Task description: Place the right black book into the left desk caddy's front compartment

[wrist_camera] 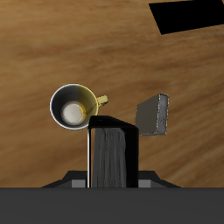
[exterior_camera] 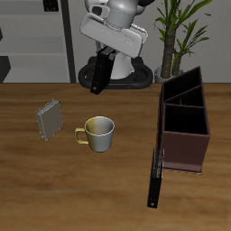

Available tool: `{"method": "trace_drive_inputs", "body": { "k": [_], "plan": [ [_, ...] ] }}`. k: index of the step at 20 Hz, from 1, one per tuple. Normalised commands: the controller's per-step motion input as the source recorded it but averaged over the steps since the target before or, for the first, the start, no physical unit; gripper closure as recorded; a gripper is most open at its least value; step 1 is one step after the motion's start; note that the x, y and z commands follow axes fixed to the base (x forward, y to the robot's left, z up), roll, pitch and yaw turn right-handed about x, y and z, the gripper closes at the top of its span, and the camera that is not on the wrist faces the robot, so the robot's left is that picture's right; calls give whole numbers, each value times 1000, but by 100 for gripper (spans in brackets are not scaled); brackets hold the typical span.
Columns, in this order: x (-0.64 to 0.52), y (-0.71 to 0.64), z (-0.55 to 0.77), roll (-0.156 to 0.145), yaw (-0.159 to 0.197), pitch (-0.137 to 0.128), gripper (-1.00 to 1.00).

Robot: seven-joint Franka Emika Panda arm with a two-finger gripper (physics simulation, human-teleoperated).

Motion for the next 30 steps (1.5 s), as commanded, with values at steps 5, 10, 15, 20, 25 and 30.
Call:
{"method": "trace_drive_inputs", "body": {
  "k": [5, 10, 15, 20, 25, 30],
  "plan": [
    [-85, 551, -174, 58, 45, 11, 100],
    [-93, 394, -77, 33, -8, 1, 100],
    [26, 365, -123, 3, -10, 43, 100],
    [14, 469, -124, 86, 18, 37, 100],
    [-30, 400, -17, 62, 1, 9, 100],
    [27, 214, -87, 26, 15, 23, 100]
  ]
}}
